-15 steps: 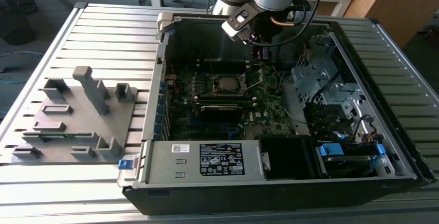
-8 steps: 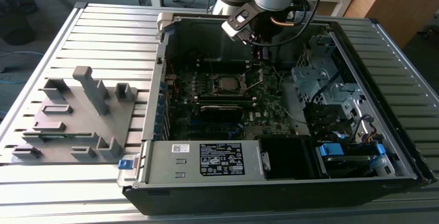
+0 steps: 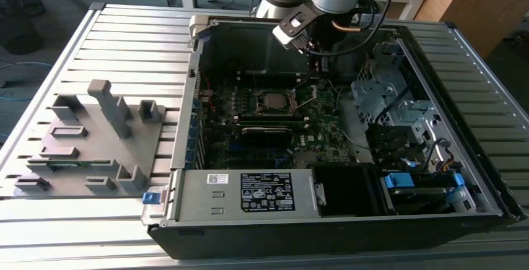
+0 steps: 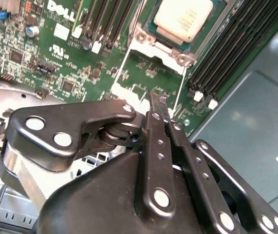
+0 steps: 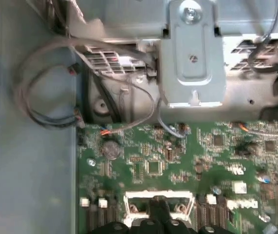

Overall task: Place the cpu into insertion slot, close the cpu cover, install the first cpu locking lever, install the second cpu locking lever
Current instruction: 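Close the cpu cover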

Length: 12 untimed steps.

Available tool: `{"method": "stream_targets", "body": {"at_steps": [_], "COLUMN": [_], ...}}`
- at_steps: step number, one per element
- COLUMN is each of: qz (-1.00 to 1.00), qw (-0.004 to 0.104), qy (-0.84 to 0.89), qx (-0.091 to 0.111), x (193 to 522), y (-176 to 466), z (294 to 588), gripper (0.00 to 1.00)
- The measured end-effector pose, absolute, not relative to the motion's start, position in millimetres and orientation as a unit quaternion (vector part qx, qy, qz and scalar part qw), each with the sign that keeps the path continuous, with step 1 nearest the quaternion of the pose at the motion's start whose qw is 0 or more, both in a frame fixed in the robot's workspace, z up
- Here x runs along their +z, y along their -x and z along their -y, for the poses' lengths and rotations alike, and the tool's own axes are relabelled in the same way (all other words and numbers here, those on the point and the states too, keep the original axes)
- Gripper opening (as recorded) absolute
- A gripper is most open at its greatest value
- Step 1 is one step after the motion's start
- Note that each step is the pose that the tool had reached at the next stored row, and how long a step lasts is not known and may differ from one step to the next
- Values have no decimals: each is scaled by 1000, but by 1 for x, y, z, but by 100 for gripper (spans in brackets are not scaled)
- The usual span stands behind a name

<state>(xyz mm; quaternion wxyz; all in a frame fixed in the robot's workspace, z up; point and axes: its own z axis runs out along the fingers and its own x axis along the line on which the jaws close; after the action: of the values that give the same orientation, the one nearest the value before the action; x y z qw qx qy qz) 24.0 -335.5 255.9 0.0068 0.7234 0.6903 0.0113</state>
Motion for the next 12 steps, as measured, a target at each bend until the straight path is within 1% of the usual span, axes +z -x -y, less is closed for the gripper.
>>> {"method": "stream_targets", "body": {"at_steps": [12], "qz": [-690], "qw": [7], "qy": [-723], "qx": [11], "x": [256], "y": [-48], "z": [335], "gripper": [10]}}
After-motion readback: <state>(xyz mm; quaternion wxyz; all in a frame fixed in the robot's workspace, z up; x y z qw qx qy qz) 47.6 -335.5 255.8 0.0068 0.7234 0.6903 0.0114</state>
